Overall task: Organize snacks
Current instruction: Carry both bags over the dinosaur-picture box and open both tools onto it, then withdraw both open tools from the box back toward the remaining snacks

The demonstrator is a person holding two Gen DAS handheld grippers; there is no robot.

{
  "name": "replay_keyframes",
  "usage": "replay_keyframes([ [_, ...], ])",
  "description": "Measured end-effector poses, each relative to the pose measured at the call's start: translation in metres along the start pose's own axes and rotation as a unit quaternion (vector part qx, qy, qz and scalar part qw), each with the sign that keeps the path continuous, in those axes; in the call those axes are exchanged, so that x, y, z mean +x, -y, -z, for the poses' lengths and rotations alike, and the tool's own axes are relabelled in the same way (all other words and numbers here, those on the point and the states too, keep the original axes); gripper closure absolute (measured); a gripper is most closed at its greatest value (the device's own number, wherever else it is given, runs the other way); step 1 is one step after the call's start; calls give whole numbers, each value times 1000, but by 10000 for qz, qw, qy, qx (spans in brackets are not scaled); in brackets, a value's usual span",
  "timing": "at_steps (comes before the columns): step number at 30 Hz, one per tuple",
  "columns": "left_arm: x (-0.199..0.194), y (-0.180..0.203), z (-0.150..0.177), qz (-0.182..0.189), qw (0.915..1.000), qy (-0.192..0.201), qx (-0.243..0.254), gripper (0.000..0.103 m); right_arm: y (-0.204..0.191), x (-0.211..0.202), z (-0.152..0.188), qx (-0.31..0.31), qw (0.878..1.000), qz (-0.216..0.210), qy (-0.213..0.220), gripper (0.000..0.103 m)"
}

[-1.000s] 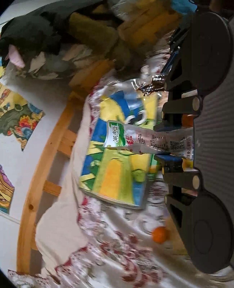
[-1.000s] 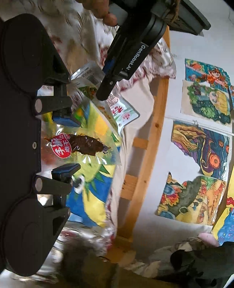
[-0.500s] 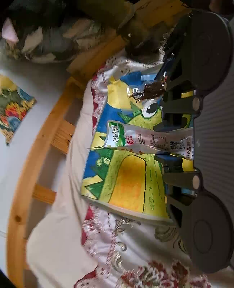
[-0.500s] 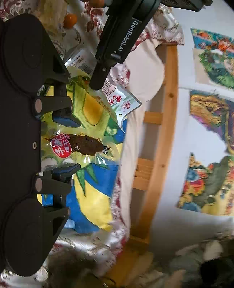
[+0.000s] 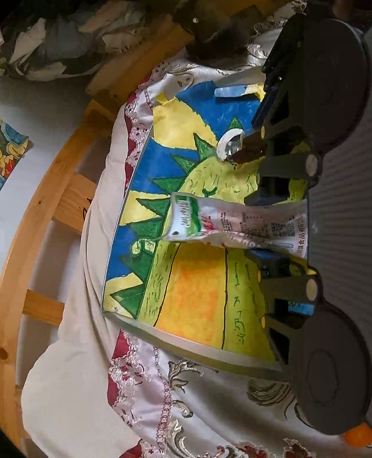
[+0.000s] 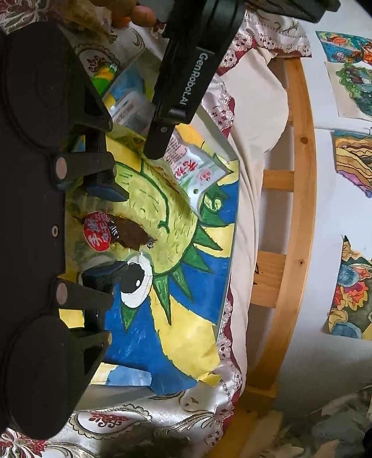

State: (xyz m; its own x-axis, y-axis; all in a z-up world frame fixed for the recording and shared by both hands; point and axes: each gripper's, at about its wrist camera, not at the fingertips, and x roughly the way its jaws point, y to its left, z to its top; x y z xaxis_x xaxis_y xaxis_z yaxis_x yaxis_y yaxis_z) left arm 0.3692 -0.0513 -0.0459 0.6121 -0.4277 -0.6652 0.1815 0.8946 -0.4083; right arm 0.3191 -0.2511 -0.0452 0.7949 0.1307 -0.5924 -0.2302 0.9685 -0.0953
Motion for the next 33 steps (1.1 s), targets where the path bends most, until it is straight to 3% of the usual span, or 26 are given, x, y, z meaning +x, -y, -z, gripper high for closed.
replay_keyframes([
  [3,0,2,0,-171,9998,-9,40,51,3,0,0,118,9999,37,1,51],
  [4,-1,3,0,-239,9997,1,58,45,4,0,0,154,9999,56,13,45],
  [5,-3,4,1,-295,9995,33,75,42,5,-2,0,175,9998,66,29,38],
  [13,-36,11,3,-458,9978,445,171,20,8,-31,0,347,9987,134,345,18],
  [23,-111,20,24,-775,9876,1244,558,7,4,-107,1,694,9930,114,944,1],
  [28,-154,26,48,-945,9766,1673,962,2,-2,-148,9,797,9893,189,1209,1],
  [33,-189,27,73,-936,9723,1925,944,1,-12,-189,18,843,9843,299,1520,1],
])
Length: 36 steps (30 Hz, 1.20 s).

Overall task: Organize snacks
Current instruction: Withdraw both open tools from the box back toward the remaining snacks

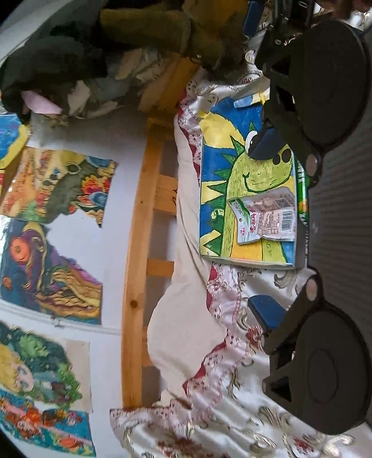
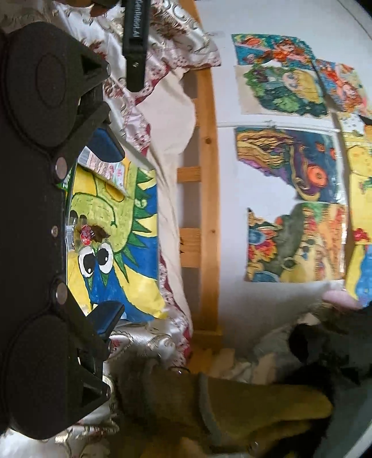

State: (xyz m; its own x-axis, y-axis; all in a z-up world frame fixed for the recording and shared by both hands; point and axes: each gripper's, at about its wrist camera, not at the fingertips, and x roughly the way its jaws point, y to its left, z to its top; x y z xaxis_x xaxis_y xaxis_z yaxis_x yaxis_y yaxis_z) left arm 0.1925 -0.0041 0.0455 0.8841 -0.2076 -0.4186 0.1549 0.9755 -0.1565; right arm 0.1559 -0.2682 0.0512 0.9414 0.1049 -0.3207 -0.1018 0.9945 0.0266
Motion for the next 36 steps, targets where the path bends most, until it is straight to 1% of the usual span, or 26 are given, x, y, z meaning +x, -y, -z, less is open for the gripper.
replay_keyframes([
  [5,-36,-3,15,-102,9999,103,7,1,-12,-37,4,-67,9998,-44,166,1],
  [12,-75,-3,47,-210,9991,-190,302,1,-34,-82,24,-340,9992,-142,131,1],
  [15,-88,-3,59,-267,9985,-281,387,1,-43,-96,35,-464,9988,-137,80,1],
  [18,-96,-4,70,-265,9976,-433,462,1,-47,-105,44,-462,9988,-164,-36,1],
  [21,-102,-5,79,-281,9961,-608,570,1,-52,-111,53,-487,9986,-169,-155,1],
  [26,-100,-9,99,-324,9927,-912,716,1,-58,-112,68,-461,9976,-209,-476,1],
  [30,-92,-13,110,-341,9903,-1204,597,1,-61,-111,79,-447,9959,-211,-755,1],
  [36,-85,-18,118,-403,9871,-1449,552,1,-60,-102,93,-297,9920,-158,-1218,1],
])
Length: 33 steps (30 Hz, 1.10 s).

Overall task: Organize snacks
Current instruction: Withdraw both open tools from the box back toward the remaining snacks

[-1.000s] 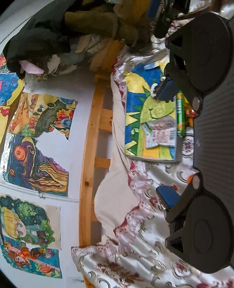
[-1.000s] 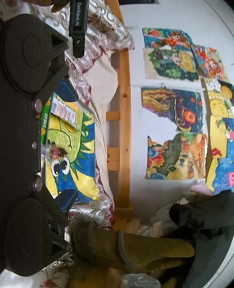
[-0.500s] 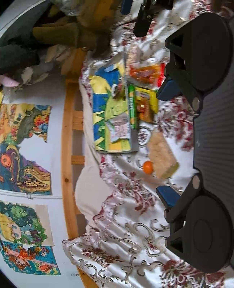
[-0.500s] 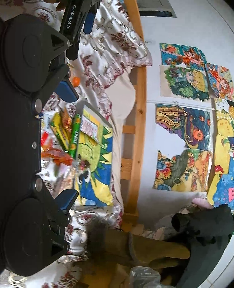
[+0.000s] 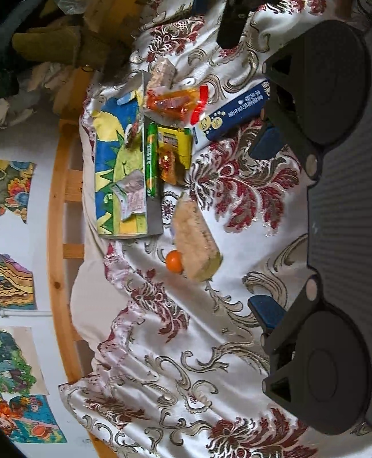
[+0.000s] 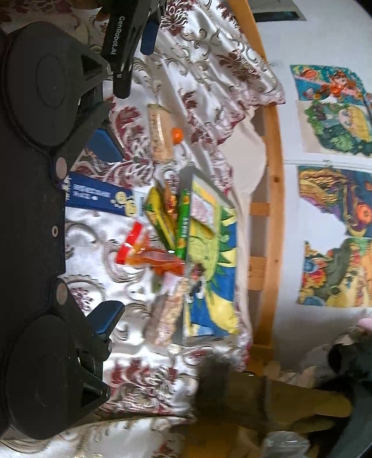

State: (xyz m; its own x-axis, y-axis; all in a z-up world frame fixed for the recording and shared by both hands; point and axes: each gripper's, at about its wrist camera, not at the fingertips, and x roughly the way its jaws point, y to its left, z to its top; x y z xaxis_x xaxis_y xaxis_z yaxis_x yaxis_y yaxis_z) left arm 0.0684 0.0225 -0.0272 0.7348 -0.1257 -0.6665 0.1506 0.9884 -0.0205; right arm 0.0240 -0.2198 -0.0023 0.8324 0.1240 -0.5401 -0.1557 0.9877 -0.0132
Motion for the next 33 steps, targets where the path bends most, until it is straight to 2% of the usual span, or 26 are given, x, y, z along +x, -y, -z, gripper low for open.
replay_keyframes([
  [4,4,-1,0,-38,10000,-80,26,1,1,8,4,95,9998,-10,-196,1],
  [23,23,-21,-7,50,9992,-157,-354,1,0,35,4,172,9988,-29,-467,1],
  [33,43,-34,-32,211,9993,-104,305,1,-6,62,5,253,9969,-295,-685,1],
])
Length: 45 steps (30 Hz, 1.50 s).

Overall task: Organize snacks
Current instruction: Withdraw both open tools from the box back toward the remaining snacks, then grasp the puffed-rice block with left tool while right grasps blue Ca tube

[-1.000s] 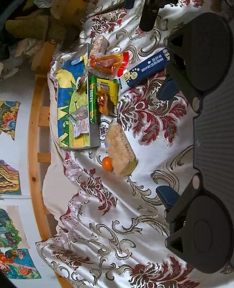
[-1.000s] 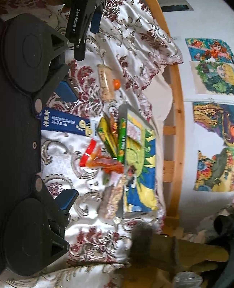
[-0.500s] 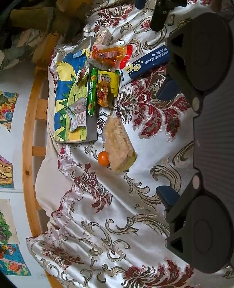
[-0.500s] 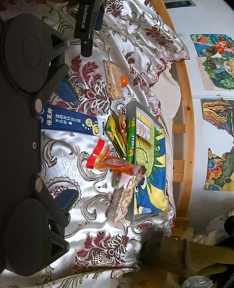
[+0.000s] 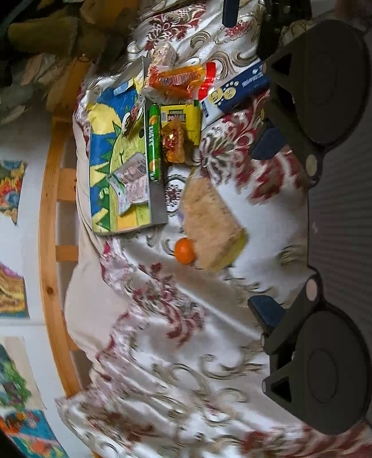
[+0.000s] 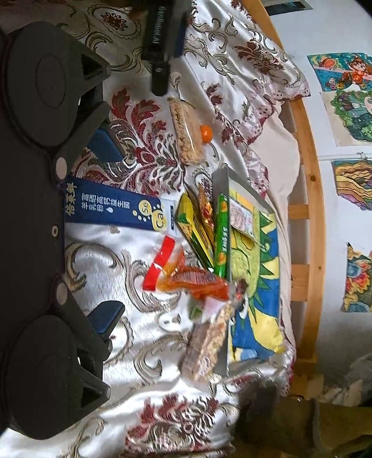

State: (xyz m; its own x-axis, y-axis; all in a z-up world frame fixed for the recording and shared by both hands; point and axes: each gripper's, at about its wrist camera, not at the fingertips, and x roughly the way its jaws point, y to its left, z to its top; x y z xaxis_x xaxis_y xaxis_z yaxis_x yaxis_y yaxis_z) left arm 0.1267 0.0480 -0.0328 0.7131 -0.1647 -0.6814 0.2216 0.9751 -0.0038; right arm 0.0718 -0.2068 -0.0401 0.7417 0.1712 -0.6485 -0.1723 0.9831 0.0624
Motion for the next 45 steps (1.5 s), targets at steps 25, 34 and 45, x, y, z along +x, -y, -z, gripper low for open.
replay_keyframes([
  [25,116,-22,-66,1472,9773,-1274,840,8,-14,54,-7,-317,9974,-534,-362,48],
  [34,99,-24,-58,1822,9706,-1555,243,24,-12,52,-6,-301,9972,-575,-376,60],
  [45,83,11,-52,1365,9787,-1459,475,14,-10,45,-3,-330,9964,-686,-366,47],
])
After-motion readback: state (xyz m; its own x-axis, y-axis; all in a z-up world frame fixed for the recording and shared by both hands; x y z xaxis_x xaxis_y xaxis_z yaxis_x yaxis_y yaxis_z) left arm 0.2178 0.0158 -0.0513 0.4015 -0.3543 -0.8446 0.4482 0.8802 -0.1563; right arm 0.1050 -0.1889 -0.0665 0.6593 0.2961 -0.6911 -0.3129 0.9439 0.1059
